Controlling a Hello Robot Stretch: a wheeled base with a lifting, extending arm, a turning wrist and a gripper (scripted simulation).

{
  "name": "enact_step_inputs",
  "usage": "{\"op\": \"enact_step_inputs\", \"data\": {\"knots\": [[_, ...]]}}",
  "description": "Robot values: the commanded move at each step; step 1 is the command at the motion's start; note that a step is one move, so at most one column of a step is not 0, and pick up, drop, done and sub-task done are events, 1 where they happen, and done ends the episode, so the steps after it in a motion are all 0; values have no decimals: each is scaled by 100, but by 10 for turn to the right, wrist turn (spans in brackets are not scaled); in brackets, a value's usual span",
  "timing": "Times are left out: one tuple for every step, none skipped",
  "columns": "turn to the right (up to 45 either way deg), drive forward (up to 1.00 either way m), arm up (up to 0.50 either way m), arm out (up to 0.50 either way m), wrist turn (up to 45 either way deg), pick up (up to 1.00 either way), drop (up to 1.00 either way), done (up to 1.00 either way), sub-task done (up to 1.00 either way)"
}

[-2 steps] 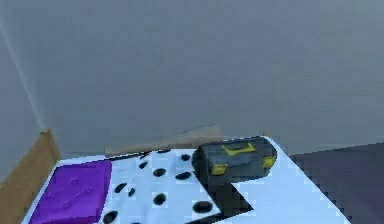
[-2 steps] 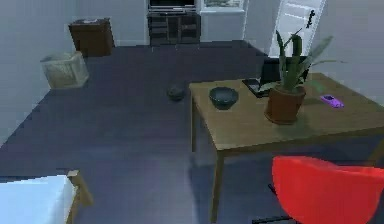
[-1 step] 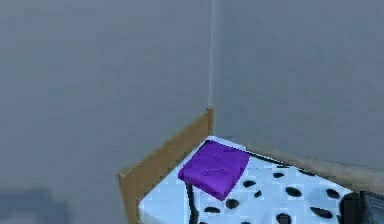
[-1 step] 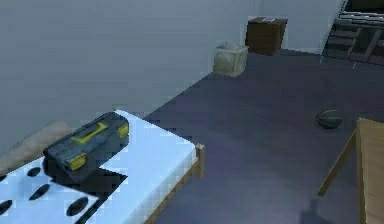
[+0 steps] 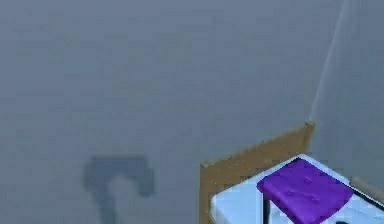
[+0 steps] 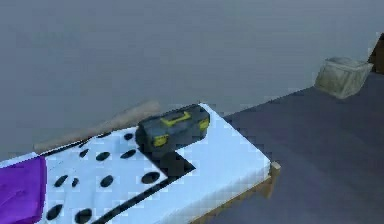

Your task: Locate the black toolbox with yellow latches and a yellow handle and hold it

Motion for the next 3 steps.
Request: {"op": "enact_step_inputs", "data": {"knots": [[450,0,0,0,0,0,0,0,0],[150,0,0,0,0,0,0,0,0],[0,30,0,0,0,0,0,0,0]]}}
